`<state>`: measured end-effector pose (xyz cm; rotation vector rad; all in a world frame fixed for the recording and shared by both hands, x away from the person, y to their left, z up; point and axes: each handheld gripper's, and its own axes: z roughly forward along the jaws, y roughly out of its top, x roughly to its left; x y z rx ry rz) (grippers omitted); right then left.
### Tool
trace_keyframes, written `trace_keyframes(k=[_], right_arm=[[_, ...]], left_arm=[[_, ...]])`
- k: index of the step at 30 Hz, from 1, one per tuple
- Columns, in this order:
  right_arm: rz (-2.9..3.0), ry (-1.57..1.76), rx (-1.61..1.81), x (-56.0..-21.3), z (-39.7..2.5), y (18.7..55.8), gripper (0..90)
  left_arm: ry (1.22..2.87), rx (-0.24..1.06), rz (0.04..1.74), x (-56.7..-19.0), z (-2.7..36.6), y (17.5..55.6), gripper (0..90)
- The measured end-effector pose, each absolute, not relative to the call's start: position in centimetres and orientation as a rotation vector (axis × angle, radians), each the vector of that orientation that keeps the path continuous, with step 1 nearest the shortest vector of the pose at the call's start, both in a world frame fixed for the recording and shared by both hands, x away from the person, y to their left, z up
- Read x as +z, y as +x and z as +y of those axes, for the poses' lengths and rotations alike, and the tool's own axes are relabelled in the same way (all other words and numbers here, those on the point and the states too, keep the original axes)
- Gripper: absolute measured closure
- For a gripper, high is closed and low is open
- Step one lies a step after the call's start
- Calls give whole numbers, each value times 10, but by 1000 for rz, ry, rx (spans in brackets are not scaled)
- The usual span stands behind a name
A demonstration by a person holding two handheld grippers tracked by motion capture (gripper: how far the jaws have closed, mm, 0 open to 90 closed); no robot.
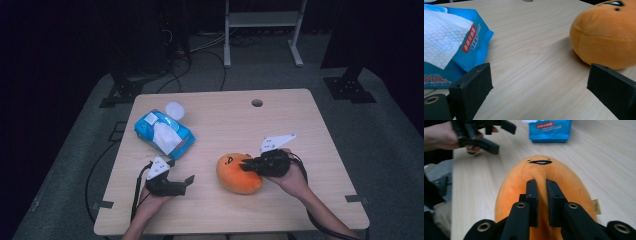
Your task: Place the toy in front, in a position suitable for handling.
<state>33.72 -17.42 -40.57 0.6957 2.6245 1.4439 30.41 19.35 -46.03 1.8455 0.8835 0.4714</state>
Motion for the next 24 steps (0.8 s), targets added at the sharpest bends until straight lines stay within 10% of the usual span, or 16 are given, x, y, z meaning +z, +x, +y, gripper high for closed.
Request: trace_keyframes(k=[11, 24], right_arm=[[2611, 635, 1529, -413, -192, 319, 549], [2597, 641, 1566, -422, -197, 319, 506]], left_arm=[[1805, 566, 892, -447, 203, 312, 57], [1749, 682, 901, -431, 226, 342, 138]])
